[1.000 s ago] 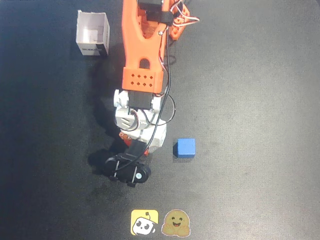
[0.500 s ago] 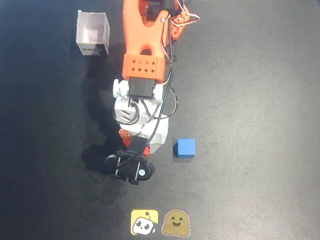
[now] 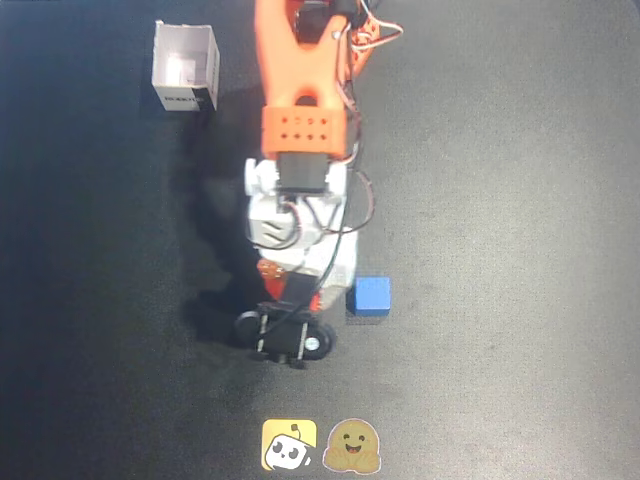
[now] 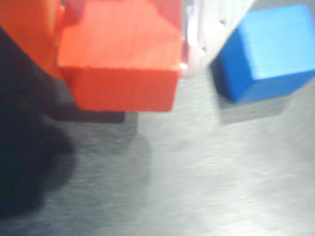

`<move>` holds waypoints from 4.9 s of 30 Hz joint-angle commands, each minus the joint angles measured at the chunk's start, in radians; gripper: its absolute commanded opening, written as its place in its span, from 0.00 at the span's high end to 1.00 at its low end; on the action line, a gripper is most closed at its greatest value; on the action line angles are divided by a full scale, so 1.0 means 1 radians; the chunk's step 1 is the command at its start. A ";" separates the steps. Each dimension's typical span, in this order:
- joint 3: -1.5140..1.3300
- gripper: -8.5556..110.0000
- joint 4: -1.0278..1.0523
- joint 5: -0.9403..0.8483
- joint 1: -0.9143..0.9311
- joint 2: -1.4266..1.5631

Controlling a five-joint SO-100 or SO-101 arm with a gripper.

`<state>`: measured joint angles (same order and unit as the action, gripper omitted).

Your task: Put the red cube on top of the blue cube.

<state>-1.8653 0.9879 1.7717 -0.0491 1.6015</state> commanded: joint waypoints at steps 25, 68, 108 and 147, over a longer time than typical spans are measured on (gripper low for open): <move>0.048 0.92 -0.064 -0.089 -0.187 0.118; -0.109 0.92 -0.137 -0.028 -0.198 0.166; -0.350 0.81 -0.341 -0.031 -0.232 0.210; -0.391 0.81 -0.169 -0.064 -0.216 0.568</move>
<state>-2.2335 0.8069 1.7334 -0.2807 2.0586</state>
